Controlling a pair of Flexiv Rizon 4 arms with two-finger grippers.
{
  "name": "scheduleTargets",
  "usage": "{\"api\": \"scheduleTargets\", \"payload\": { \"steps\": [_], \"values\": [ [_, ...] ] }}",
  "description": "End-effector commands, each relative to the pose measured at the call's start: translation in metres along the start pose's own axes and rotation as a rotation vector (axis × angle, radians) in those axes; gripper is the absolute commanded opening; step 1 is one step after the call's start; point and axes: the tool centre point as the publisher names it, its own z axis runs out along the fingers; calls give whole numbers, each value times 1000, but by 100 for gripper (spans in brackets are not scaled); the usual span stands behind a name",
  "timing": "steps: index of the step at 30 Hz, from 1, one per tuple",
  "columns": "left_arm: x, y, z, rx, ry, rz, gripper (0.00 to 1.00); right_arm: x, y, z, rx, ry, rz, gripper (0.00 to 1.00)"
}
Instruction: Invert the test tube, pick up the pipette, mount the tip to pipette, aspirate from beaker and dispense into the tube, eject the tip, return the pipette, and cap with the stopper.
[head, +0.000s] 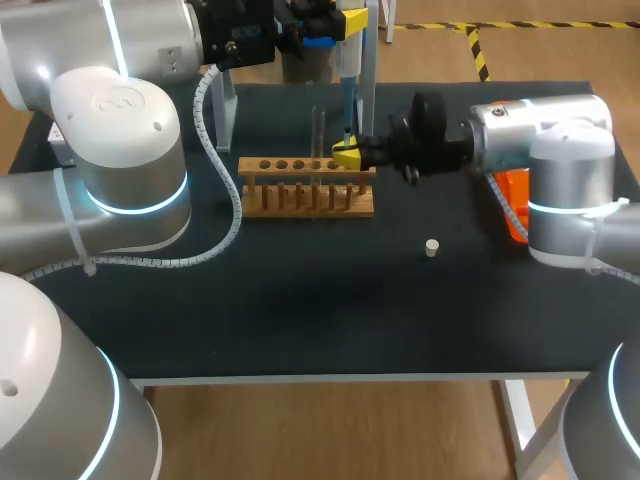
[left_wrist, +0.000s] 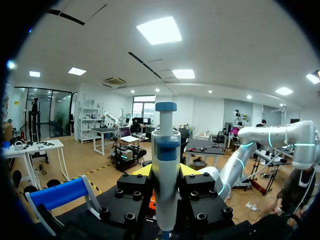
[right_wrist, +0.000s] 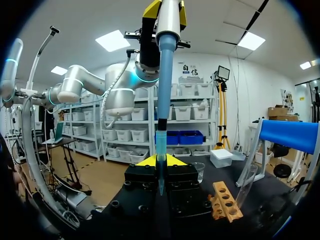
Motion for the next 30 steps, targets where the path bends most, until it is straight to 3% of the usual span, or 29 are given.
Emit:
{"api": "scheduleTargets", "payload": {
  "steps": [1,30],
  "values": [
    [0,0,1,0,1,-1,0,-1,1,0,1,-3,0,0],
    [0,0,1,0,1,-1,0,-3,5,0,0,1,-10,0]
  ]
}}
